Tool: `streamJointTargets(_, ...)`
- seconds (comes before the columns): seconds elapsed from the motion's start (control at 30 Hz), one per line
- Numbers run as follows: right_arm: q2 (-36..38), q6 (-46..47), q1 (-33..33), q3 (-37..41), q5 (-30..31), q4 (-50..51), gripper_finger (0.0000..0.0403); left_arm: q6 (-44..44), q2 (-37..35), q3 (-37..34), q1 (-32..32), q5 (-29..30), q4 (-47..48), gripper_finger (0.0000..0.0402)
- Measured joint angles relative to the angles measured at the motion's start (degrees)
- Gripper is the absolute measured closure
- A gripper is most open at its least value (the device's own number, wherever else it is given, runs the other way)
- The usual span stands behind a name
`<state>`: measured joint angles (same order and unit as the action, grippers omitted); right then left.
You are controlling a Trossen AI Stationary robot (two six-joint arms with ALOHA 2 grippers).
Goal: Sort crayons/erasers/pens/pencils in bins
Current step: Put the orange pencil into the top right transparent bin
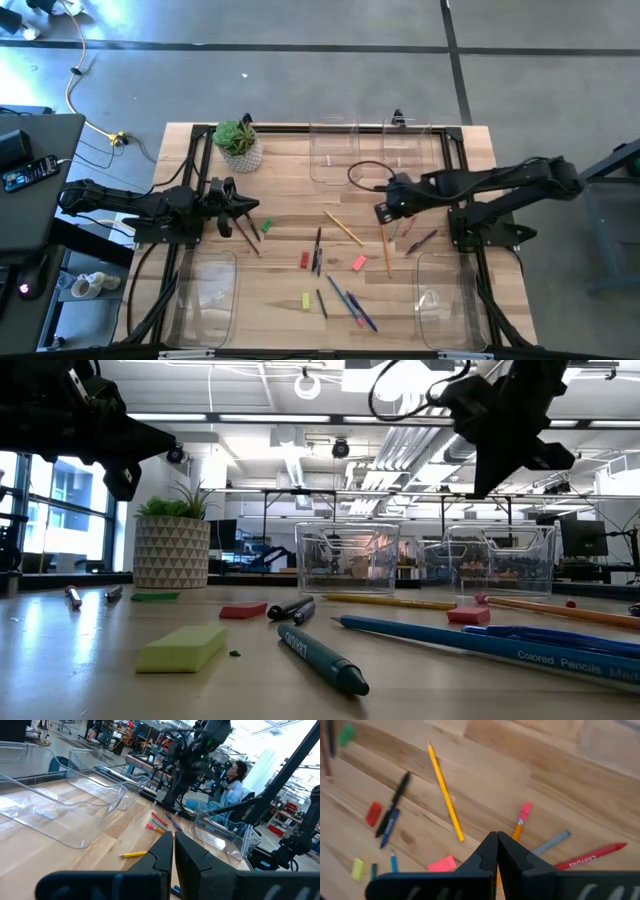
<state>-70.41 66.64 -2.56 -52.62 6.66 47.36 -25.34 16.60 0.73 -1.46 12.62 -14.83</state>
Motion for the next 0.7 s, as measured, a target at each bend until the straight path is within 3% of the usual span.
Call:
streamJointTargets(0.13, -3.54, -0.07, -0.61, 0.00, -1.80, -0.38, 0.0382, 0.00, 0.00, -0.02, -0.01, 0.00, 0.00, 0.0394)
streamJointTargets(0.43, -10.62, -0.52, -0.92, 0.00, -0.84, -2.06, 0.0292, 0.00, 0.00, 0.00, 0.00, 0.00, 0.02, 0.0394)
streamJointTargets(0.7, -17.02, 2.72, -0.82, 0.00, -0.82, -2.45, 0.0279, -0.04, 0.00, -0.01, -0.01, 0.00, 0.04, 0.0394)
